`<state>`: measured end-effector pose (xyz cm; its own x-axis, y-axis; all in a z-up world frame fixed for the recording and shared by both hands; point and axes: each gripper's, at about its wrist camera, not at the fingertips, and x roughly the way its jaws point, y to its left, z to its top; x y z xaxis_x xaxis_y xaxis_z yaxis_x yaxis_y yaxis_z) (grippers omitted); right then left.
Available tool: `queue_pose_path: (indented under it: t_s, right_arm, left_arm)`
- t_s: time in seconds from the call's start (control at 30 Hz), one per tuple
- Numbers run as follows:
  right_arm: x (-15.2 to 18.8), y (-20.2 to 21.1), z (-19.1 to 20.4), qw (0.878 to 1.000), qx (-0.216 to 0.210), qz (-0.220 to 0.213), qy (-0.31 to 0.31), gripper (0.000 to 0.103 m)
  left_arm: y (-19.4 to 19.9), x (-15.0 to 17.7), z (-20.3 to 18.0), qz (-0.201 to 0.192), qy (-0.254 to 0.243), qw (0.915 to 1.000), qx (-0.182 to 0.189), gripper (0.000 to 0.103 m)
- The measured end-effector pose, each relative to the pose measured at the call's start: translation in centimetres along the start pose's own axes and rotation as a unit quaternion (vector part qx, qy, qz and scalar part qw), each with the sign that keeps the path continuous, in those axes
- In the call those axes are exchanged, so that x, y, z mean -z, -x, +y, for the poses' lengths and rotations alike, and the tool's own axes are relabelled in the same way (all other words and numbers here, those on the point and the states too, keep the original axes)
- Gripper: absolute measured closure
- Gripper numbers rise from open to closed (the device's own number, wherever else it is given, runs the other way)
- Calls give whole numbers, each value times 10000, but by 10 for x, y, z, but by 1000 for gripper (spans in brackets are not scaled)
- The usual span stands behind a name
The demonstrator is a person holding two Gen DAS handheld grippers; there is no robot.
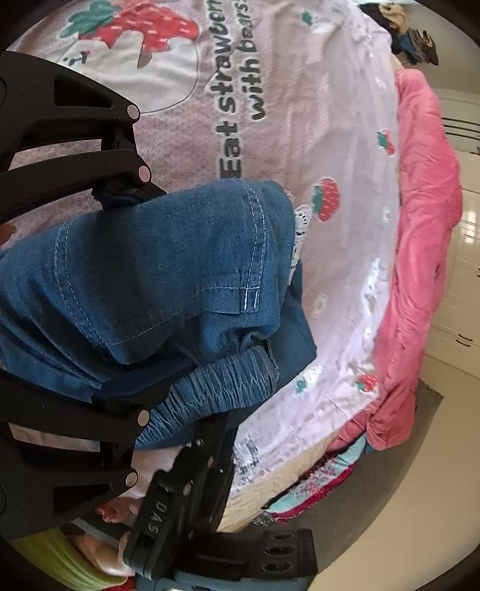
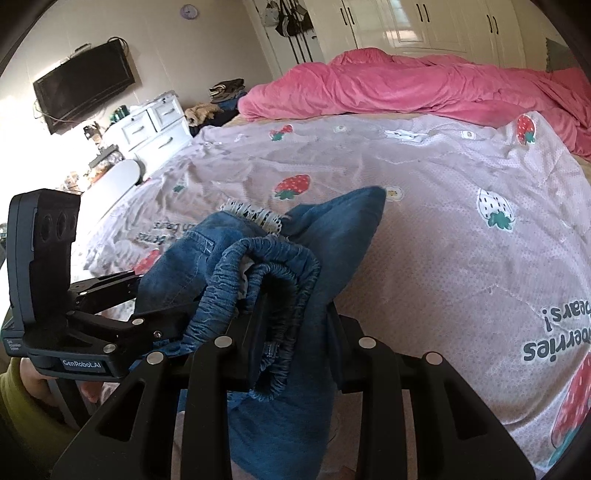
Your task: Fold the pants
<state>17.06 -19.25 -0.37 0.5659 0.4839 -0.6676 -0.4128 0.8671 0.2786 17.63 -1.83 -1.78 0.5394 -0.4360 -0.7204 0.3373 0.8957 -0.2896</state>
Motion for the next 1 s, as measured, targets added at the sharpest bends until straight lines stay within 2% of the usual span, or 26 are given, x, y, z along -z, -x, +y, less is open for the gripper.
queue_pose_path:
  t_s: [0.13,0.23,0.3,0.37,0.43,0.57,0.7,1.0]
  right_arm:
    - [6,-14,-5,9995,171,244,-52,74]
    - [12,-21,-11,9984,369,433,-58,64]
    - [16,-24,-16,9974,441,529,-192,53]
    - [21,-28,-21,9964,535,612,-237,52]
    - [24,-32,-24,9950,666,689,-270,44]
    - [28,-35,-26,9940,789,706,-283,39]
    - [29,-33,-24,9940,858,645,-224,39]
    - [28,-24,-27,9955,731,469,-371,38]
  left_arm:
    - [-12,9,4,140,18,9998,-112,36]
    - [-14,13,5,190,40,9997,-135,31]
    - [-15,15,4,209,37,9996,-177,28]
    - [-16,16,4,251,62,9995,-172,26]
    - [-17,18,4,287,75,9994,-175,26]
    - [-19,19,4,304,82,9993,-181,25]
    - [-18,18,6,293,109,9994,-173,24]
    - [-13,19,6,272,139,9994,-149,20]
